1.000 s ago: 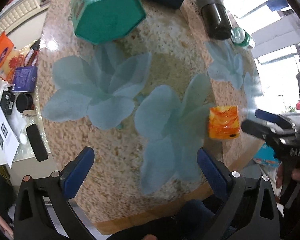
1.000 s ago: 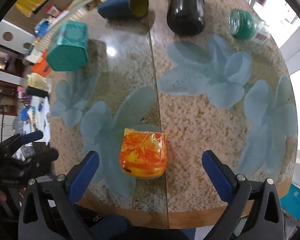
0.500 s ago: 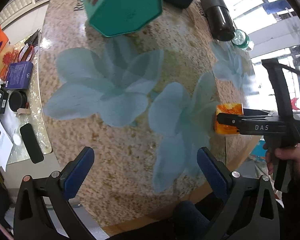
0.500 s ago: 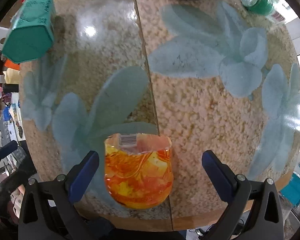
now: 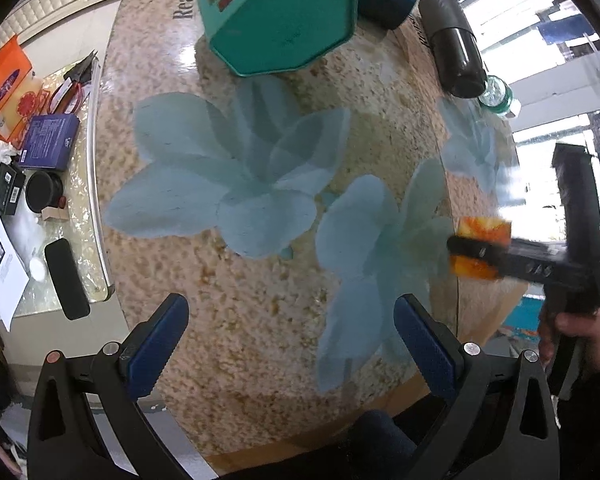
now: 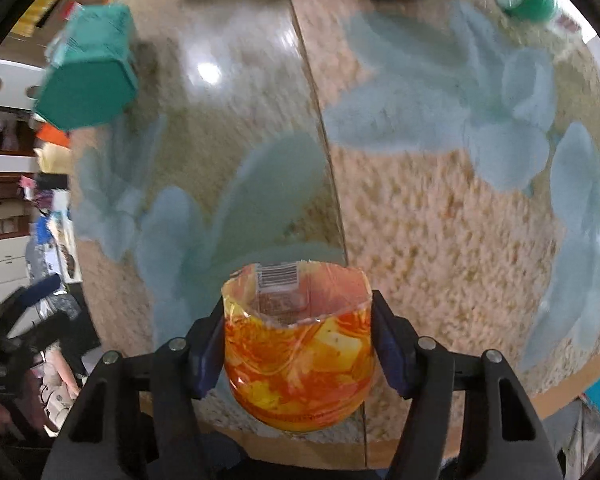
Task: Flip cup upright
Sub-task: 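Rotate the right gripper to turn the cup mouth-up and lower it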
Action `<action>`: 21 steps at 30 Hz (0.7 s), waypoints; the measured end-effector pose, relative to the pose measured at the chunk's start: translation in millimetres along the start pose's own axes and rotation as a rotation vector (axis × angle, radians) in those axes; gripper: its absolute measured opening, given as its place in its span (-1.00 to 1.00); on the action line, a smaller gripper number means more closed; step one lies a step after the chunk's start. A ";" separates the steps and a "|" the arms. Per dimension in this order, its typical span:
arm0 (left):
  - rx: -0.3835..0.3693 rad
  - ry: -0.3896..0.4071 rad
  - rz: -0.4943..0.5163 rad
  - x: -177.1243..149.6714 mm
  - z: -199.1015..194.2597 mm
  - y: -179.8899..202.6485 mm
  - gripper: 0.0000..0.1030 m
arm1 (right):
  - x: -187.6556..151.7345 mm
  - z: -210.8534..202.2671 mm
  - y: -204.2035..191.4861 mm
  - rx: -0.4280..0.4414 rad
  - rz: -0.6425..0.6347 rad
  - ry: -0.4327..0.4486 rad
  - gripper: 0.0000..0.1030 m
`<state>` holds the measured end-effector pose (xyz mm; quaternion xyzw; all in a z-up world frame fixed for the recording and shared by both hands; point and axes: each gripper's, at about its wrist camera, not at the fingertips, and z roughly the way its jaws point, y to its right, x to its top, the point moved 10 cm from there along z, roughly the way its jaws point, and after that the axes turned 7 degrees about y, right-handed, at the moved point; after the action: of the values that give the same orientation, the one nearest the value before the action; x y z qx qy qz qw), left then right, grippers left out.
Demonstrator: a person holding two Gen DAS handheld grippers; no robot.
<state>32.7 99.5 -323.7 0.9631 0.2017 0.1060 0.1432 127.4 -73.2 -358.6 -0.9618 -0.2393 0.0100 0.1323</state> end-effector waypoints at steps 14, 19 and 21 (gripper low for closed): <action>0.074 -0.029 0.071 -15.0 3.1 15.6 1.00 | 63.1 -28.8 -18.6 0.004 -0.343 0.508 0.21; 0.113 -0.018 0.090 -19.4 4.1 12.6 1.00 | 48.8 -17.8 -18.4 -0.005 -0.382 0.583 0.21; 0.120 -0.016 0.093 -20.5 7.0 12.2 1.00 | 41.9 -19.2 -11.3 -0.009 -0.393 0.611 0.21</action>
<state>20.5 78.6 -329.4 0.9791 0.1618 0.0924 0.0817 160.9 -48.9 -335.2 -0.8566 -0.3692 -0.3045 0.1927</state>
